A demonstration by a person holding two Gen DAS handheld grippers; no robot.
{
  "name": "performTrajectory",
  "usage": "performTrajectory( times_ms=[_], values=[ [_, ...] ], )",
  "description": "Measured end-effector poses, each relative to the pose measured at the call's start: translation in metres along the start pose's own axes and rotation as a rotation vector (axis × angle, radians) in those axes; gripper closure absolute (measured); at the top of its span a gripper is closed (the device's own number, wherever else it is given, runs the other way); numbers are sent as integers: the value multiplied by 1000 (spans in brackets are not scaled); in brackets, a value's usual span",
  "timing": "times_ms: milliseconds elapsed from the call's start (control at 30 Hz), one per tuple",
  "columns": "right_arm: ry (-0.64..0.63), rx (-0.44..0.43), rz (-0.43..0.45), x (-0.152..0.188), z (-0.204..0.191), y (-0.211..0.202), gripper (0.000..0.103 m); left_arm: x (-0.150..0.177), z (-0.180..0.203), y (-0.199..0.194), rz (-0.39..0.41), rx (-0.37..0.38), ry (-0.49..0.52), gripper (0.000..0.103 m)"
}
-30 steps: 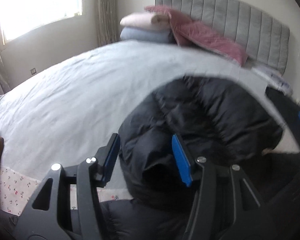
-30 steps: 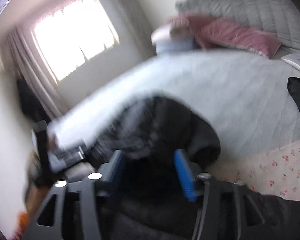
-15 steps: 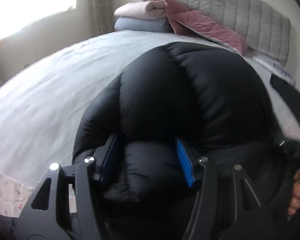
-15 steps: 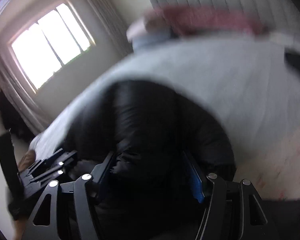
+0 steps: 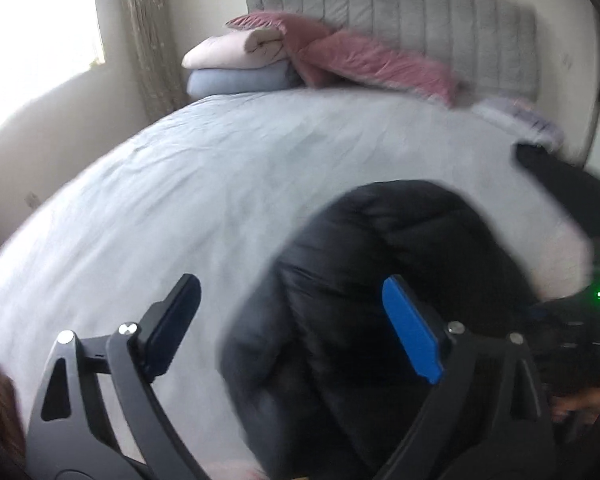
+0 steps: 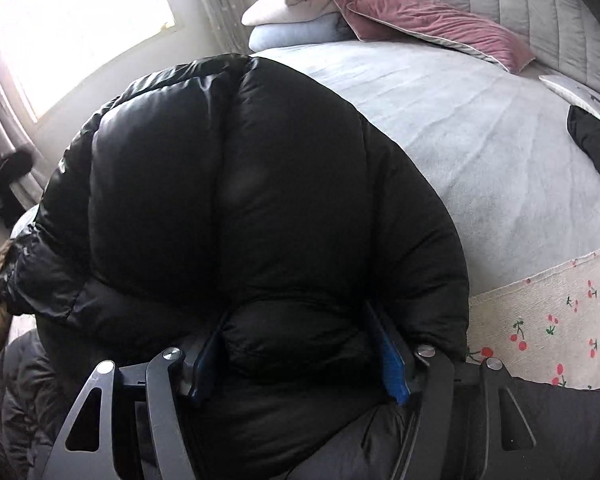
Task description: Fold large clothes
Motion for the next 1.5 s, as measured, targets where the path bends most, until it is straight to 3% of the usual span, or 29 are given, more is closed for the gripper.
performTrajectory(
  times_ms=[133,233,333,433,500,600,667,767,867,1033,1233,1300,1500],
  values=[
    [9,-21,12,-6,4,2,36,6,-12,39,-118,1,-63,10],
    [9,-18,15,-1,6,-7,36,20,-13,53,-210,102,-179,11],
    [7,-13,14,3,9,-1,35,48,-8,70,-393,263,-392,11],
    [7,-13,15,0,4,-3,35,65,1,66,-464,358,-453,31],
    [7,-12,15,-3,-5,1,35,68,8,55,-467,390,-448,63],
    [3,-6,13,-4,-6,1,34,63,25,27,-378,378,-367,85],
    [-5,2,7,-4,-8,2,33,58,41,-3,-292,364,-291,88],
    [-18,29,4,-8,-13,-2,29,57,68,-50,-190,319,-89,89],
    [17,37,17,-8,-15,-8,28,57,89,-95,-119,352,26,89],
    [208,-107,78,14,-2,-83,28,74,100,-166,-24,397,156,89],
    [386,-260,172,55,23,-198,14,130,113,-237,31,424,311,88],
    [419,-319,172,64,21,-224,9,162,122,-258,37,442,364,87],
    [496,-550,104,69,-11,-274,7,233,147,-284,15,441,510,85]
  ],
)
Point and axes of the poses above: each gripper's, at about its wrist camera, not at the fingertips, and y roughly the way its jaws point, z to its right, x to its underside, the point moved 10 cm from there along y, roughly the way its jaws point, and after that the axes turned 15 degrees about -y, right-handed, at the moved point
